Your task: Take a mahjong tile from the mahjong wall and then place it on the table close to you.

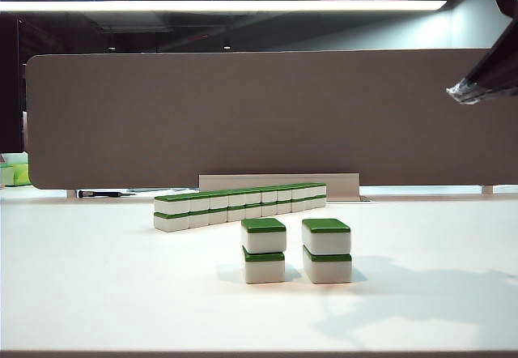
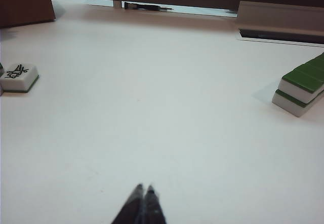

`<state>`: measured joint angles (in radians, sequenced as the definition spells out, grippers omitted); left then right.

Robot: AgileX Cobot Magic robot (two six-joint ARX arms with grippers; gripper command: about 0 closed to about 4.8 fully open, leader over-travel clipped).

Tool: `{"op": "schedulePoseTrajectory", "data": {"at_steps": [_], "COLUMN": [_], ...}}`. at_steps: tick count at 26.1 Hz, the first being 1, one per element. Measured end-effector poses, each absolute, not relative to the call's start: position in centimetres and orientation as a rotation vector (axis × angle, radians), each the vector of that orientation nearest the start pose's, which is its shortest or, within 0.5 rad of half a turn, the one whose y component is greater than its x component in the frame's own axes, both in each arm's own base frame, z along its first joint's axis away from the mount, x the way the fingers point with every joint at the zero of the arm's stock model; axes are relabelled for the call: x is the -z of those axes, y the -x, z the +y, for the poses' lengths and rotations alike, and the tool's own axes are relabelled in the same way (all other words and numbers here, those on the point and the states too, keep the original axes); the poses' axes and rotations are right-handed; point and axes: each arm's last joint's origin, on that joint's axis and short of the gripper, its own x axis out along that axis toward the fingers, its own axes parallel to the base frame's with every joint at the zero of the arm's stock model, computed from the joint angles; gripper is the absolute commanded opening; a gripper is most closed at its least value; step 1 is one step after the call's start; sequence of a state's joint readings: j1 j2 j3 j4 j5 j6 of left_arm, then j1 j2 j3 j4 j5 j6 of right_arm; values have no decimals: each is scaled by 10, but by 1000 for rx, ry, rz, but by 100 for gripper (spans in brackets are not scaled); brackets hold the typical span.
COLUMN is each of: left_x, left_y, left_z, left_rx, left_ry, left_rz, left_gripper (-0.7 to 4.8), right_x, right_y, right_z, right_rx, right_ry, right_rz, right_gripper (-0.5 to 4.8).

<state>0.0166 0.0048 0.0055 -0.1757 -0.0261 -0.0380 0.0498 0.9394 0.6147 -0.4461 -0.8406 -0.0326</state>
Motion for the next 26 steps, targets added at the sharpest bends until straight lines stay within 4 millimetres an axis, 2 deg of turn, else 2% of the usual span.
{"op": "schedulePoseTrajectory", "data": {"at_steps": [4, 7, 10, 20, 26], "left_x": [-148, -148, -148, -148, -148], "left_y": [-96, -96, -96, -96, -96], "left_z": [2, 2, 2, 2, 2], "left_rx": [-46, -46, -46, -46, -46], "left_ry": [37, 37, 37, 37, 37], "left_rz": [173, 173, 174, 174, 174], "left_gripper": [-5, -5, -5, -5, -5], "right_x": [-242, -254, -255, -211, -199], "right_y": [-179, -172, -163, -141, -132], "right_z": [28, 25, 23, 19, 15], "right_rx": [-767, -664, -617, -511, -369], "right_ry": [-160, -91, -59, -81, -71], "right_rz": [617, 533, 471, 270, 180], "right_gripper": [-1, -1, -1, -1, -1]}}
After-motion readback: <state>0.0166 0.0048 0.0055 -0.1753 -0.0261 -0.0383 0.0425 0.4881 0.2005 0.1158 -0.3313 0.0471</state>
